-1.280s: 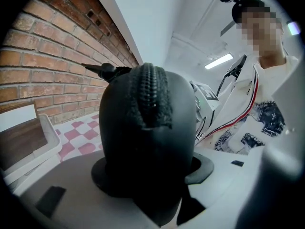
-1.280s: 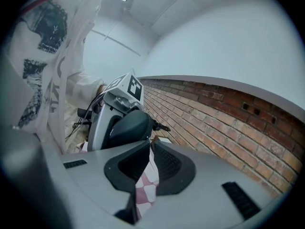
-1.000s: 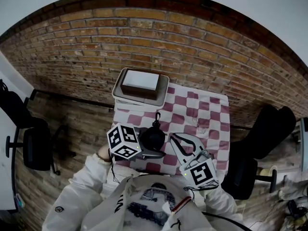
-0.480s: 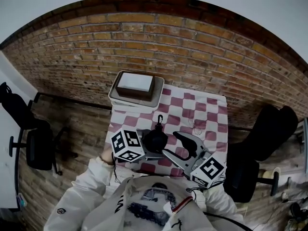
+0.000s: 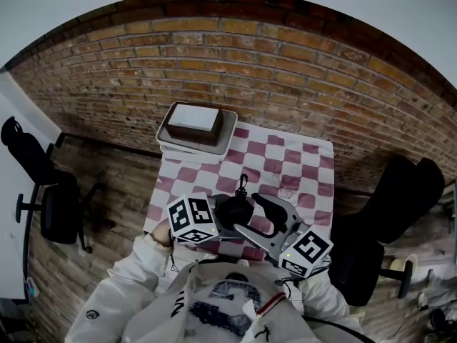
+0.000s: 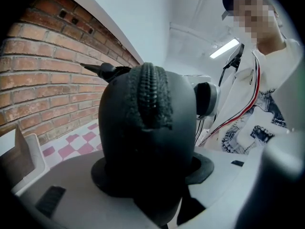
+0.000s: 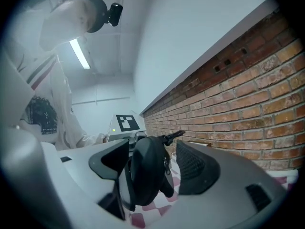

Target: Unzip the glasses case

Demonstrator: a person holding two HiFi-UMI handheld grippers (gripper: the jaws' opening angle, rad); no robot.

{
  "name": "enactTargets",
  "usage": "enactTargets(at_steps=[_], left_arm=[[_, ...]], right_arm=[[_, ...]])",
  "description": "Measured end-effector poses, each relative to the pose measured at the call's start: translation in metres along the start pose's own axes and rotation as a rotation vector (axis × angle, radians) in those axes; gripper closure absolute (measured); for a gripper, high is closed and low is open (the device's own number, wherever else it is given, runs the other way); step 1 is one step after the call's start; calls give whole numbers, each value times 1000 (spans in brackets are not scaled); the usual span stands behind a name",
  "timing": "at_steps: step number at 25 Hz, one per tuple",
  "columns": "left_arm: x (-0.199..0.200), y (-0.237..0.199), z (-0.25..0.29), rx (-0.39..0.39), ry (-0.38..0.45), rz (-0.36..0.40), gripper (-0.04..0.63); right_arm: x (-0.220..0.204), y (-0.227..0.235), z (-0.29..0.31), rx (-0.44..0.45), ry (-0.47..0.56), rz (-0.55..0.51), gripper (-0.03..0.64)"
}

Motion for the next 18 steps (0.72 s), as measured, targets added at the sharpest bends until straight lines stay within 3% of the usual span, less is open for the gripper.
enactTargets(at_steps=[7, 18], left_arm=[[3, 13, 24, 22, -11, 7, 339], [9, 20, 41, 29, -57, 23, 339]], right_arm=[[-9, 1, -13, 67, -8, 11, 307], [-14, 4, -20, 85, -32, -3, 307]])
Point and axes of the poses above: the fingertips, and each gripper's own axes: z forward along the fingers, y to its right, x out of its top, the point moved 9 cm from there along -z, backward along the fingers, and after that the axes turned 2 degrees about -x, right-handed, at the moved point
